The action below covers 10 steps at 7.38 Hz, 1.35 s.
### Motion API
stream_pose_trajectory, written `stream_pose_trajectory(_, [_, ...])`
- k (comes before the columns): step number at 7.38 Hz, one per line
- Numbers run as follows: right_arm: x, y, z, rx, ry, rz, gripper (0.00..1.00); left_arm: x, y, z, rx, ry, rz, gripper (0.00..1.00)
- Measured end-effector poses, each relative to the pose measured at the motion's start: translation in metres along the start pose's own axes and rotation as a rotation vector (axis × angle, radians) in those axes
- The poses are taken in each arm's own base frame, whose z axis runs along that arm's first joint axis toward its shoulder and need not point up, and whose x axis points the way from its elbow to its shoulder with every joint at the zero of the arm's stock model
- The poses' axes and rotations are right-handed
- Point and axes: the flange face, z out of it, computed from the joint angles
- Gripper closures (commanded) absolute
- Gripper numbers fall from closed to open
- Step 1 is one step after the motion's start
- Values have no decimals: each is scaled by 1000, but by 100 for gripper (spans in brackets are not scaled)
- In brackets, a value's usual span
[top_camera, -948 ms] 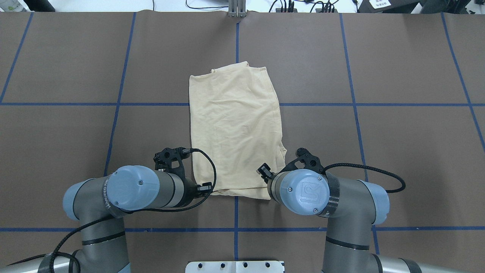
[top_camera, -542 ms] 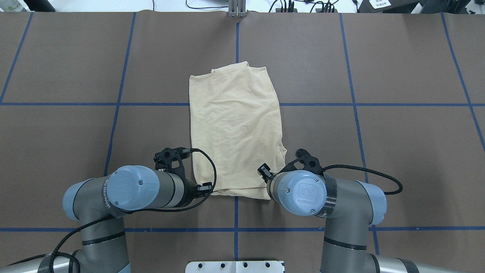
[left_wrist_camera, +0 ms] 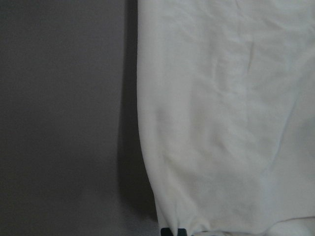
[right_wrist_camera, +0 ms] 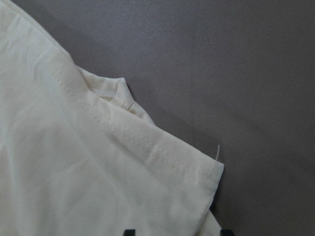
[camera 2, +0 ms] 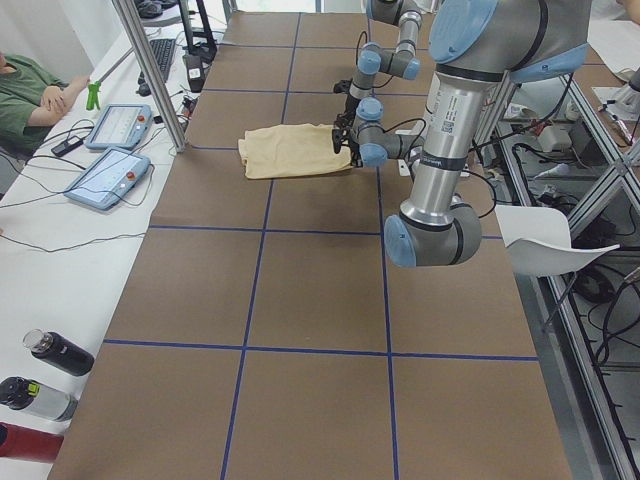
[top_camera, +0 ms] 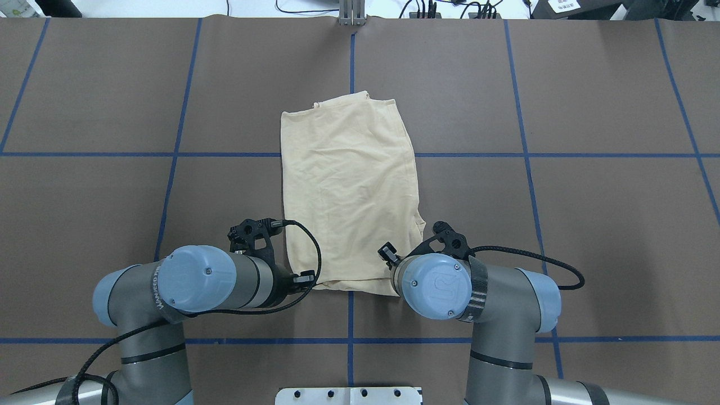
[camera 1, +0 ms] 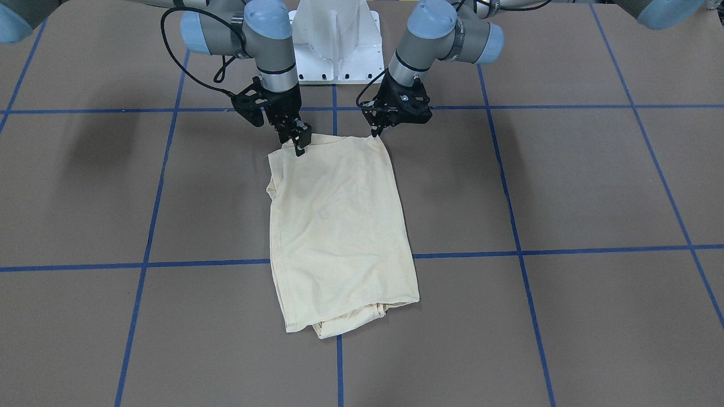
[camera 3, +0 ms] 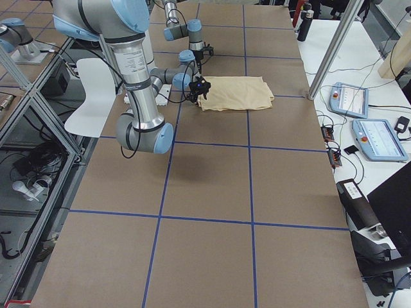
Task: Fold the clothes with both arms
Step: 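Grasp the near edge corners with both grippers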
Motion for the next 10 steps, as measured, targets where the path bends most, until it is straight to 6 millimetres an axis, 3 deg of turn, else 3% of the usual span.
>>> stream_pose_trajectory(5, [5, -2, 4, 17, 43, -19, 31, 1, 0, 0, 0, 1, 1, 100])
stream_pose_trajectory(6, [5, -1, 5, 21, 48, -24, 41, 1, 0, 0, -1, 1, 1, 100])
stream_pose_trajectory(7, [5, -1, 5, 22, 47, -24, 58, 1, 0, 0, 0, 1, 1, 100])
stream_pose_trajectory(8, [5, 0, 5, 24, 43, -19, 87, 1, 0, -1, 0, 2, 1, 100])
stream_pose_trajectory(9, [4, 0, 4, 23, 38, -13, 100, 1, 0, -1, 0, 2, 1, 100])
stream_pose_trajectory(10, [2, 2, 3, 22, 33, -9, 100, 1, 0, -1, 0, 3, 1, 100])
